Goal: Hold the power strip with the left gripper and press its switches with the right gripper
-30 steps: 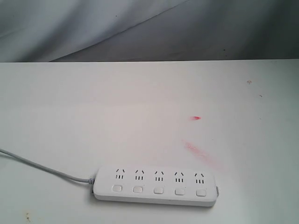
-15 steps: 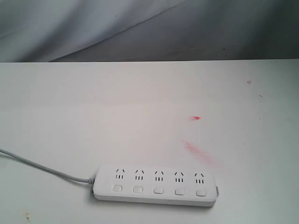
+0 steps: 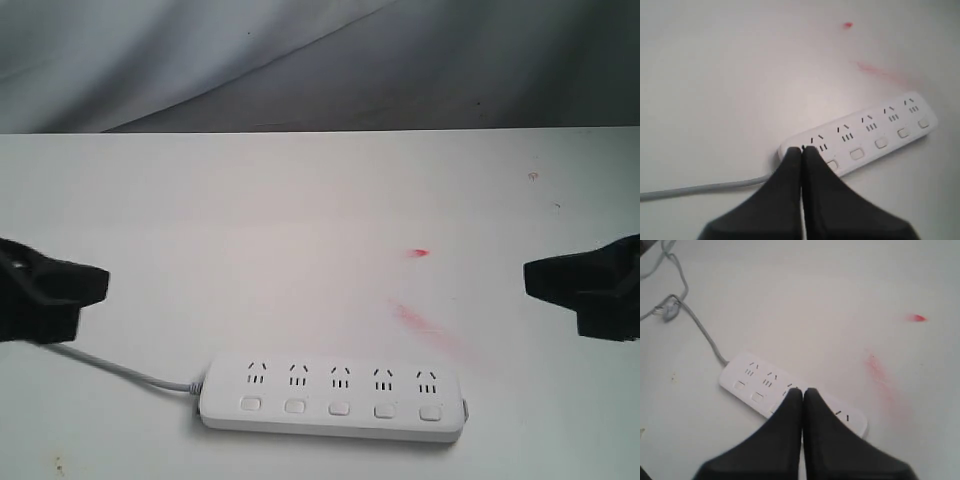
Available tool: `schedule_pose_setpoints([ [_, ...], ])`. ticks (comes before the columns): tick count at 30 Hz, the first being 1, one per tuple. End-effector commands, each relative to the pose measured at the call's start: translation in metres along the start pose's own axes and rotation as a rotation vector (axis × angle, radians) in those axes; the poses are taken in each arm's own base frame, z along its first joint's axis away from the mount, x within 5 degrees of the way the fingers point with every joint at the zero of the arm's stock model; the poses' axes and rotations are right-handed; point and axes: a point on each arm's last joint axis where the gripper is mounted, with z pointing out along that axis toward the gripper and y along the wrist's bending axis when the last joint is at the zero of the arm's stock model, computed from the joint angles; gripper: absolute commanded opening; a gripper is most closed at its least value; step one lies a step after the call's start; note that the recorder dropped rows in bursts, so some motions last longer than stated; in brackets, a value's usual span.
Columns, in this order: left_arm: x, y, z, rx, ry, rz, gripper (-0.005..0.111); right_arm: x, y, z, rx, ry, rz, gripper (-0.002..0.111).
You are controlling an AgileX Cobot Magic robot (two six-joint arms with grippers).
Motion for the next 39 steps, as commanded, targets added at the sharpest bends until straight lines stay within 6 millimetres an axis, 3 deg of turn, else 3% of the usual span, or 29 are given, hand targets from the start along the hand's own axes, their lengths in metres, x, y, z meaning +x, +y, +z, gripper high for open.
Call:
schedule_pose_setpoints([
  [1, -0.017, 0.006, 0.042, 0.067, 0.167, 0.008, 0.000, -0.003, -0.013, 0.027, 0.007, 0.111, -0.004, 0.000],
  [8, -0.023, 0.001, 0.106, 0.163, 0.304, 0.169, 0.000, 0.002, -0.006, 0.075, -0.037, 0.270, -0.038, 0.000],
  [17, -0.031, 0.004, 0.139, 0.161, 0.325, 0.330, 0.000, -0.015, -0.010, 0.126, 0.030, 0.469, -0.130, 0.000],
  [26, -0.024, 0.011, 0.144, 0.144, 0.398, 0.568, 0.000, -0.032, -0.018, 0.151, 0.074, 0.535, -0.123, 0.000],
  [33, -0.003, -0.029, 0.163, 0.201, 0.498, 0.841, 0.000, -0.030, -0.020, 0.158, 0.072, 0.556, -0.093, 0.000],
  [39, 0.007, -0.030, 0.178, 0.147, 0.611, 0.819, 0.000, -0.026, -0.020, 0.159, 0.067, 0.592, -0.067, 0.000],
])
